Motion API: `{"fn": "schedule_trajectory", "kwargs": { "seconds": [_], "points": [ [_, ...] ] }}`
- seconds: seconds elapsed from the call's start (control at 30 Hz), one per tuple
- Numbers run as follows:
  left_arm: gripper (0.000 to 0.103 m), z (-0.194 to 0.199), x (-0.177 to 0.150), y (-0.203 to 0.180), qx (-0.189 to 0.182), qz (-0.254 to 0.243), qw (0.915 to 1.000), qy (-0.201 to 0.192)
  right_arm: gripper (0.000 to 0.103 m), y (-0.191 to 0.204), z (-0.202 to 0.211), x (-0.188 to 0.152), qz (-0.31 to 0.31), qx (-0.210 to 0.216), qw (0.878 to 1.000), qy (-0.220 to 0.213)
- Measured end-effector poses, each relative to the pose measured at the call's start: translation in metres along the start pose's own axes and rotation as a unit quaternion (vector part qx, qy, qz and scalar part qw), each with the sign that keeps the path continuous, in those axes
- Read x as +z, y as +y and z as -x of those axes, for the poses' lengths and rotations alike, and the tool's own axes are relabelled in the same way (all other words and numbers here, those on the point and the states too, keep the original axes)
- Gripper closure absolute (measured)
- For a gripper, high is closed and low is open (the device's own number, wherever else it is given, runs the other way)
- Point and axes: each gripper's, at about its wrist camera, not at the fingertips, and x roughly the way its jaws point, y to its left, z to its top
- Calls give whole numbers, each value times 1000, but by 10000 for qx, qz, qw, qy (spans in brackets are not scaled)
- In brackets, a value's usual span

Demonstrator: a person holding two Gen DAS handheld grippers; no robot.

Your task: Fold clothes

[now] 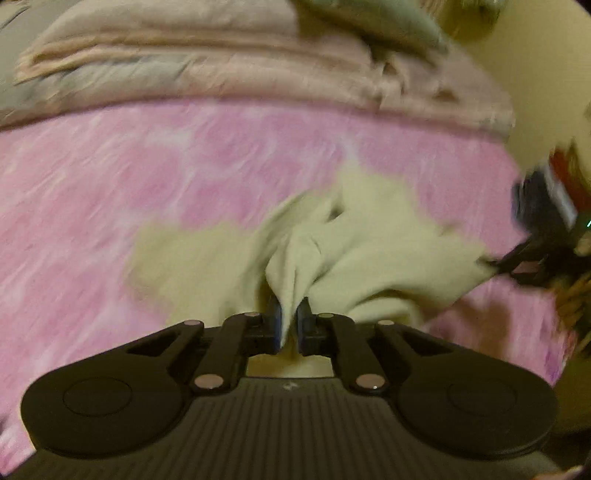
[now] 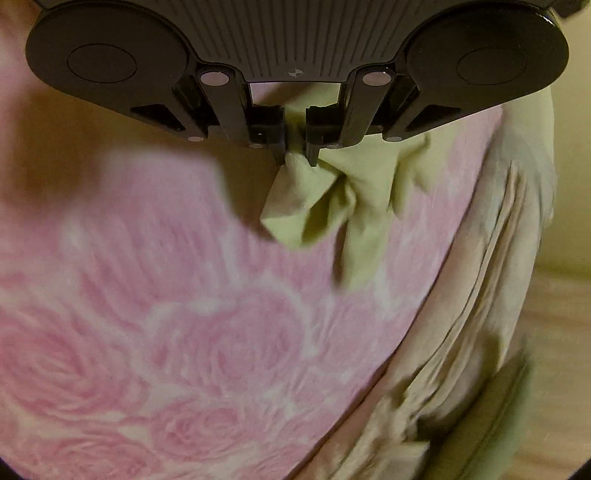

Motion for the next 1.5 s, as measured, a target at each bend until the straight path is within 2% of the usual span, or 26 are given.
{"fn": "schedule_trajectory", "kwargs": {
  "seconds": [0.1,0.17,0.2,0.23,0.27,0.3,0.4,0.53,0.63,0.67,0.77,0.87,0.9,0.93,0.97,1.0,1.03,1.07,1.1,1.17,1.2,1.27,1.3,1.33,1.4,1.5],
  "points": [
    [97,12,-36,4,328,-208,9980,498,95,7,21,-44,377,-107,9969,686],
    [95,12,-48,2,425,-329,9966,628,94,11,21,-58,818,-468,9928,741],
    [94,10,-51,0,446,-389,9961,649,81,13,21,-64,1037,-649,9895,768],
    [93,9,-53,-2,449,-452,9957,666,52,15,20,-71,1255,-828,9854,794],
    [91,10,-52,-4,406,-519,9955,678,35,17,20,-77,1472,-1008,9805,820],
    [90,12,-50,-6,362,-585,9952,690,24,19,20,-84,1688,-1186,9748,845],
    [89,16,-46,-12,231,-785,9940,725,24,24,21,-79,2145,-1430,9642,623],
    [77,24,-40,-21,52,-1059,9916,746,24,28,23,-70,2530,-1622,9536,201],
    [73,35,-26,-33,25,-1284,9908,434,25,35,11,-72,3174,-1738,9322,27],
    [67,33,-21,-36,59,-1363,9901,326,26,38,5,-74,3409,-1750,9237,-12],
    [64,24,-9,-47,173,-1640,9863,39,30,46,-20,-80,4203,-1730,8908,3],
    [64,-19,-6,-58,294,-2252,9737,163,30,54,-44,-89,4921,-1664,8545,10],
    [67,-33,-5,-59,362,-2375,9704,241,30,57,-53,-92,5160,-1636,8408,7],
    [75,-41,-5,-55,410,-2363,9704,267,30,58,-62,-96,5404,-1611,8259,-8],
    [97,-39,-3,-47,413,-2114,9763,211,30,60,-70,-99,5624,-1587,8115,-23],
    [98,-37,0,-38,415,-1863,9815,156,38,61,-77,-101,5773,-1574,8012,-31],
    [99,-35,2,-30,417,-1611,9860,100,78,61,-85,-102,5845,-1533,7968,20],
    [99,-33,5,-21,419,-1358,9898,44,101,62,-91,-99,5776,-1424,8037,165],
    [100,-31,8,-12,421,-1103,9930,-11,103,62,-92,-93,5560,-1328,8203,202],
    [100,-7,12,15,351,-281,9984,-335,103,60,-70,-76,4868,-1058,8671,-81],
    [101,12,13,32,350,168,9977,-550,103,60,-56,-65,4467,-924,8895,-261],
    [102,50,12,69,464,1090,9882,-974,103,52,-17,-42,3375,-631,9365,-706],
    [102,70,10,86,525,1533,9796,-1188,103,47,7,-33,2801,-501,9535,-990],
    [102,90,6,99,514,1922,9698,-1413,103,42,31,-24,2329,-387,9637,-1245],
    [102,128,-3,122,504,2633,9456,-1842,103,31,77,-14,1461,-128,9748,-1682],
    [102,169,-19,130,474,3175,9196,-2265,103,21,135,-15,545,249,9734,-2211]
  ]
}}
